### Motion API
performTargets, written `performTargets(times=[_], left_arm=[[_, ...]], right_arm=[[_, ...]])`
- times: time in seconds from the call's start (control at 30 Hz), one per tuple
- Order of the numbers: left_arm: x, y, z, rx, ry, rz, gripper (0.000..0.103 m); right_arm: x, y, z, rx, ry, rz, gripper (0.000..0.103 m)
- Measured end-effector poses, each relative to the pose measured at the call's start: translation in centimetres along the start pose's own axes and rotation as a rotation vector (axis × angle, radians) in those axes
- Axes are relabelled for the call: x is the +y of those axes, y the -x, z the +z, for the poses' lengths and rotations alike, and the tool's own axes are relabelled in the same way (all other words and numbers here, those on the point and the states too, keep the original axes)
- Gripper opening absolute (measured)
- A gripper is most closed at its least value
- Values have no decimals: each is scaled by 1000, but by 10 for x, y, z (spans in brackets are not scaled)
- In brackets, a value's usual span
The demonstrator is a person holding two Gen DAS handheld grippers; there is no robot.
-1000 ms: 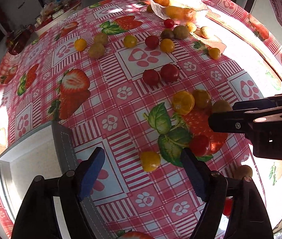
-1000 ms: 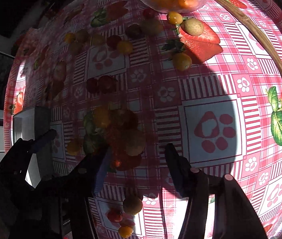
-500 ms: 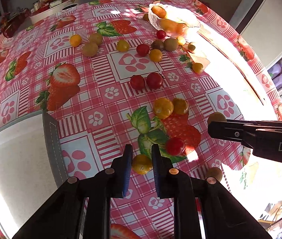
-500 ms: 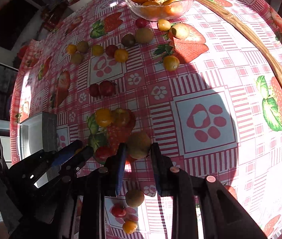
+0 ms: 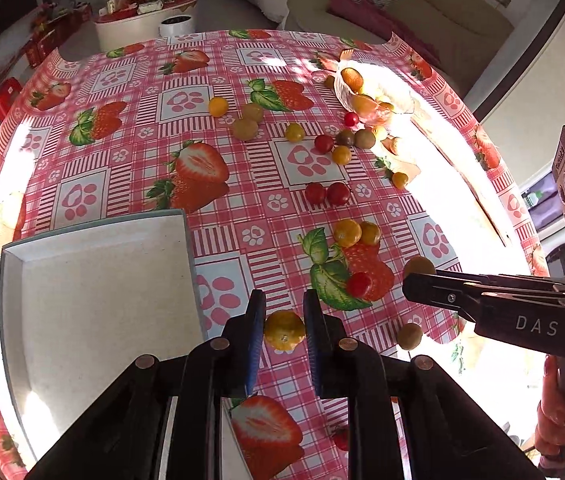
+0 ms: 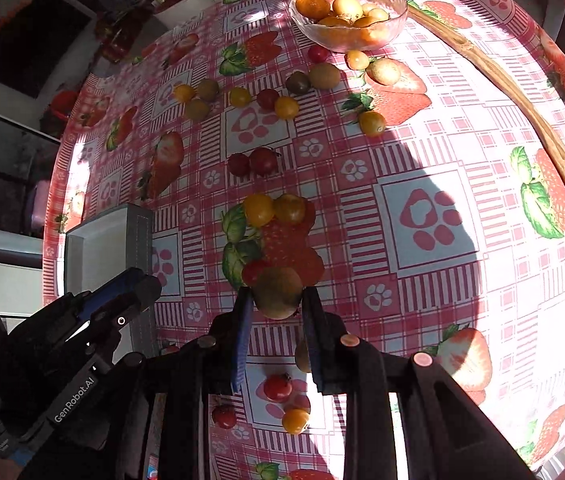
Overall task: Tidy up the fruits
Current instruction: 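Grasp a yellow cherry tomato with the left gripper while the right grasps a brown round fruit, then carry both fruits over the white tray and open both grippers to drop them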
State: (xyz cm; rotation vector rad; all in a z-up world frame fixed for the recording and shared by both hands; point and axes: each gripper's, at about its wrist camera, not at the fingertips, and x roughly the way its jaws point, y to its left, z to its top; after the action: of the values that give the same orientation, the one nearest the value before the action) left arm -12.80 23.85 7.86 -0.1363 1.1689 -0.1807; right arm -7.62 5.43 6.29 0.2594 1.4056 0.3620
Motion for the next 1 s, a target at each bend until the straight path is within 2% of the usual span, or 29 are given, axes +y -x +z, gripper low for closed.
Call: performTargets(times=[0.27,0.47,0.57,0.77,1.0], left_arm=[[74,27,-23,-14,94,134,21],[124,23,-45,10,164,240,21],[143,18,-55,27,200,269,21],[158,9,-68,49,209,298,21],[158,2,-76,64,201,315,21]], right_arm=[[81,-18,7,33,147,67,28],[149,-46,6,82,267,118,28],[174,-65,5,113,306,121,28],[191,-102,3,181,334,76,28],[192,-128,4,224,335,26,28]])
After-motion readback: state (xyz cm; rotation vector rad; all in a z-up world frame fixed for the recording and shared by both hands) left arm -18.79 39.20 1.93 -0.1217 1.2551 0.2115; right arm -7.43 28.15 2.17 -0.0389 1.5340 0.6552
